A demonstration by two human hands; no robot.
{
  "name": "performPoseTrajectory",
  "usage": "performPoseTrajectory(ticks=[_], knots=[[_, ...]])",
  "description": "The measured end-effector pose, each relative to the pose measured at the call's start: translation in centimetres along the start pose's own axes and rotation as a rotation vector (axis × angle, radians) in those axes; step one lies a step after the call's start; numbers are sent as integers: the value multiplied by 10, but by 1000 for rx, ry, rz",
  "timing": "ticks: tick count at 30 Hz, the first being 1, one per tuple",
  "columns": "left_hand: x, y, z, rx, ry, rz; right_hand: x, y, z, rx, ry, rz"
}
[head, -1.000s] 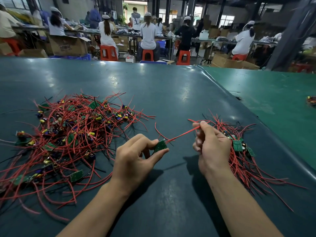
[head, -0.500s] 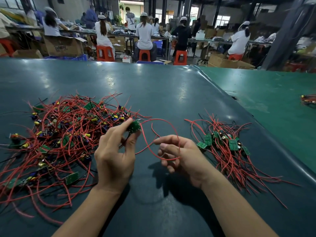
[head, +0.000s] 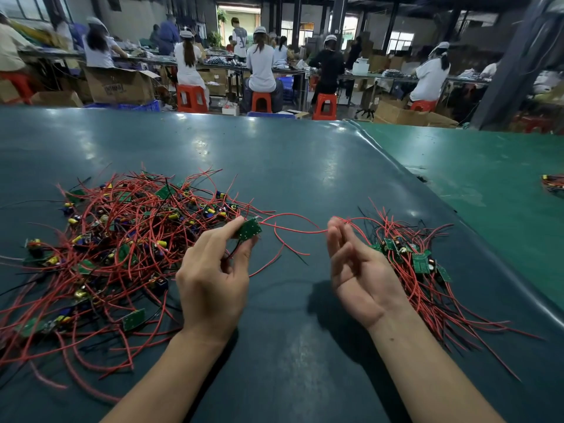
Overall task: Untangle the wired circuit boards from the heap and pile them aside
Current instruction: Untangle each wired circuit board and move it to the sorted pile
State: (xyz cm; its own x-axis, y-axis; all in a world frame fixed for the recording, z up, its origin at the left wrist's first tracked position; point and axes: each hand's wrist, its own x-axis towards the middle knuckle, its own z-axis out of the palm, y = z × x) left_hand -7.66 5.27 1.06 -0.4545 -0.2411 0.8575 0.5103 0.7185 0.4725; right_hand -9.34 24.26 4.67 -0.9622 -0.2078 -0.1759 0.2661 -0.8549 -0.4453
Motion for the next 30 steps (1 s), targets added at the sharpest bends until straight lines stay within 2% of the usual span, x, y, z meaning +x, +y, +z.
performPoseTrajectory(ticks=[2,5,7,9,11,14,18,24,28,30], knots=[[1,-1,1,3,29,-45,2,5,-2,-2,63,-85],[1,-2,1,20,61,-76,-1,21,-3,-361,87,-24],[-1,-2,1,26,43,-46,-7,28,-1,-605,-20,150],[-7,1,2,4,-34,20,-12,33,0,-751,-173,213],[-11,4,4,-17,-114,59,-12,35,3,-759,-202,118],[-11,4,5,-15,-177,87,-9,35,2,-771,-77,-18],[-10,2,5,-25,-197,102,-8,33,-2,-923,13,-52],[-4,4,2,-57,-313,229,-9,32,-1,-852,-173,-127],[0,2,0,26,-341,331,-10,30,0,-851,-158,-84],[1,3,1,78,-312,312,-8,33,2,-819,-80,-183]])
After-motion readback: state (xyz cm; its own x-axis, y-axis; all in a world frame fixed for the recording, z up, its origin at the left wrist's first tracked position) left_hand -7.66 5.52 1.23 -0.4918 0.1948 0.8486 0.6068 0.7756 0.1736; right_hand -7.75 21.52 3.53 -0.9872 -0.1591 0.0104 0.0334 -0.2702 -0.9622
